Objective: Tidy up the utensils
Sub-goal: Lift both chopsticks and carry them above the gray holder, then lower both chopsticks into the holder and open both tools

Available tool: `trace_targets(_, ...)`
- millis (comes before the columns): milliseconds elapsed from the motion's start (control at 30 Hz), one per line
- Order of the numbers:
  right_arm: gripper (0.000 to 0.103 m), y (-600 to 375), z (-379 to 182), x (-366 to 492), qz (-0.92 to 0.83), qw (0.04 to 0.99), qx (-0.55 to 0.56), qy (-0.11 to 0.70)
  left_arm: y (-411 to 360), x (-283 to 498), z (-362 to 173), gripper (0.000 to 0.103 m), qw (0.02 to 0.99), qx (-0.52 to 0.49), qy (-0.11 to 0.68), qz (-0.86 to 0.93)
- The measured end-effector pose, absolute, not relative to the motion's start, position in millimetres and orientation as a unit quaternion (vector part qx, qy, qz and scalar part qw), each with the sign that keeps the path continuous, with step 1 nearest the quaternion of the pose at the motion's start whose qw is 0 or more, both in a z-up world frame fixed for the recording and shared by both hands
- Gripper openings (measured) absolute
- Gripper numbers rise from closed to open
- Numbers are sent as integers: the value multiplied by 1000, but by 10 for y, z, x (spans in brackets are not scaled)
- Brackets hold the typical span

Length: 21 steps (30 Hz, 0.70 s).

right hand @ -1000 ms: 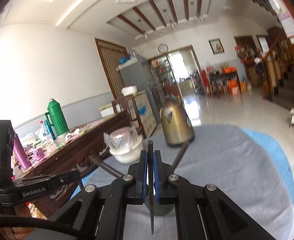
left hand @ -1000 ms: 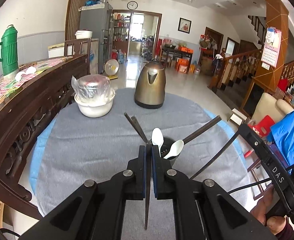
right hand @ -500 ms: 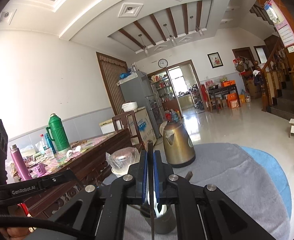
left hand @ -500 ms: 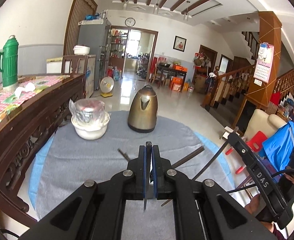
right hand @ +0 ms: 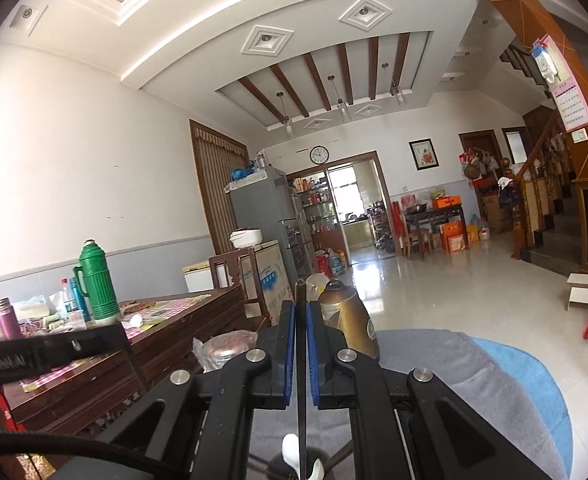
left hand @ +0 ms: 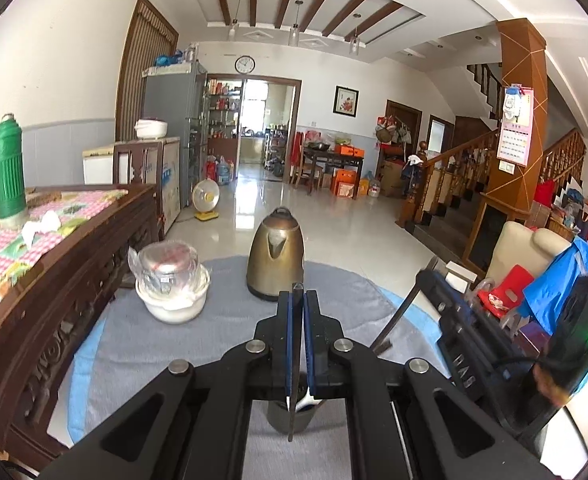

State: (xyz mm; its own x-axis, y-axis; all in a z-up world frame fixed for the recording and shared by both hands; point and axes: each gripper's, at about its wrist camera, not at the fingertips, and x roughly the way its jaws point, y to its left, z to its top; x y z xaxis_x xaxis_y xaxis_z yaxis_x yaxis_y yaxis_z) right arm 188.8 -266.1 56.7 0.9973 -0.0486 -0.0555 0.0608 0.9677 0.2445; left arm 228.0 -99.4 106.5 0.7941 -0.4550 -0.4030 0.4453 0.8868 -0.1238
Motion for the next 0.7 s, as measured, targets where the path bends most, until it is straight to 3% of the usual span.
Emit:
trace_targets(300,6,-2781,448,2210,-48,985,164,36,-1188,2513,1135,6,956,-12,186,-228)
trace_targets(700,6,-2846,116,2232,-38,983,158,87,-1219,2800,404,6,947,-30,239,-211)
